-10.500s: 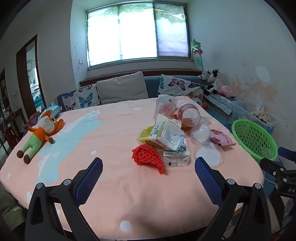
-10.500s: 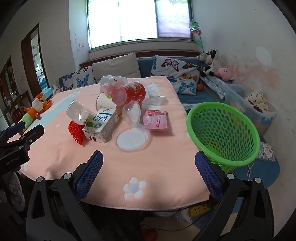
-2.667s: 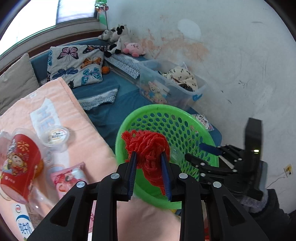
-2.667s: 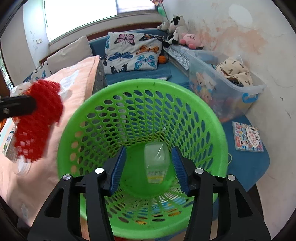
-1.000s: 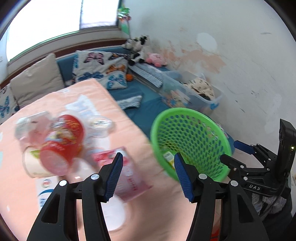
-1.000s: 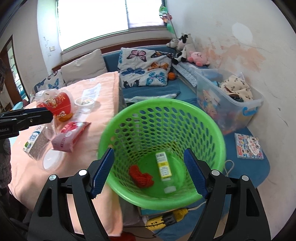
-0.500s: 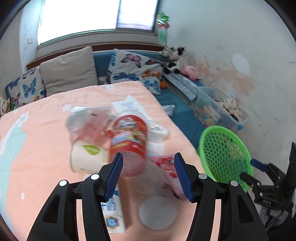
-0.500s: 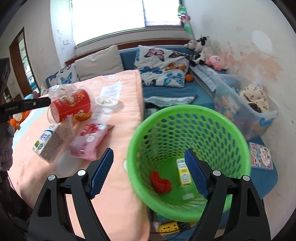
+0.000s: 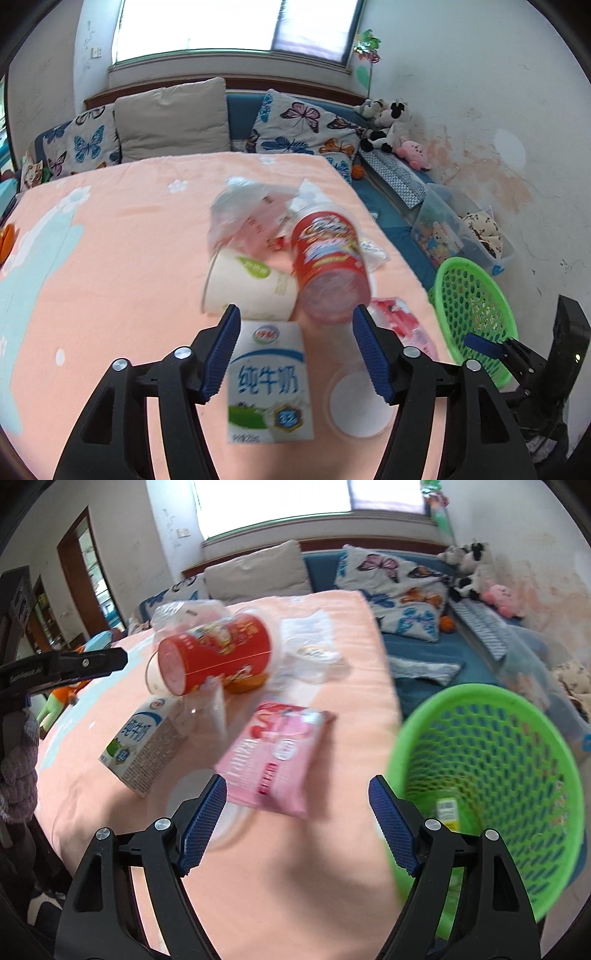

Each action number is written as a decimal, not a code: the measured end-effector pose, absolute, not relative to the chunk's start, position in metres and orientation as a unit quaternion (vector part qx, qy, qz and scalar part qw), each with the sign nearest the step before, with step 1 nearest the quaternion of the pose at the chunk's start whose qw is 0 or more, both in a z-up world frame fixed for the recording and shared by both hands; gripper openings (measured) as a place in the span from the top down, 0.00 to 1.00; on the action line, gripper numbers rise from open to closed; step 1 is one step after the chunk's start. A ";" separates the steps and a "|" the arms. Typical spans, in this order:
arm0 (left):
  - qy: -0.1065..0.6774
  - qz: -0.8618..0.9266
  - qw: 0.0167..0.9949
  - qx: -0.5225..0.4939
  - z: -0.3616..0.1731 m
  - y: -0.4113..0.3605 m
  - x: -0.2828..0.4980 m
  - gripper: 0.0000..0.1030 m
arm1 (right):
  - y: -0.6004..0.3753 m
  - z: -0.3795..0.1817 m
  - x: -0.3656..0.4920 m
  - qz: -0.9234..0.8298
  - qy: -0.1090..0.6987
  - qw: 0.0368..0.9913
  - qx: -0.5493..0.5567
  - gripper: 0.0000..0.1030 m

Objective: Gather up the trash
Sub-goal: 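Move both tools back over the table toward the remaining items, then grasp the pink wipe pack with the right tool while the left grasps the milk carton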

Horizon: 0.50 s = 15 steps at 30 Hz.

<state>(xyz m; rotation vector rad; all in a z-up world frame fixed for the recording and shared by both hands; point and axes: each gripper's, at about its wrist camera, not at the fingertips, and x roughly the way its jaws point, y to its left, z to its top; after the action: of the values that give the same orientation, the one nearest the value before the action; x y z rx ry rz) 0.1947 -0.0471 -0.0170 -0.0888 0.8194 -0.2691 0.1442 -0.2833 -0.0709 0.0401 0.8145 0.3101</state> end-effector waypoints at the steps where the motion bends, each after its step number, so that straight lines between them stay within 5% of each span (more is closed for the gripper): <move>1: 0.399 -0.127 0.907 -0.045 -0.020 -0.043 0.193 0.39 | -0.279 -0.073 0.147 0.154 0.397 0.904 0.021 0.23; 15: 0.423 -0.112 0.898 -0.042 -0.052 -0.022 0.170 0.26 | -0.266 -0.092 0.175 0.163 0.429 0.887 0.047 0.26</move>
<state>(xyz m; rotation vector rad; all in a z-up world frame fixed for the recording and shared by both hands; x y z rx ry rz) 0.1697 -0.0223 -0.0521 -0.0876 0.8750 -0.2310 0.1751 -0.2658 -0.0925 0.0982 0.8915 0.3394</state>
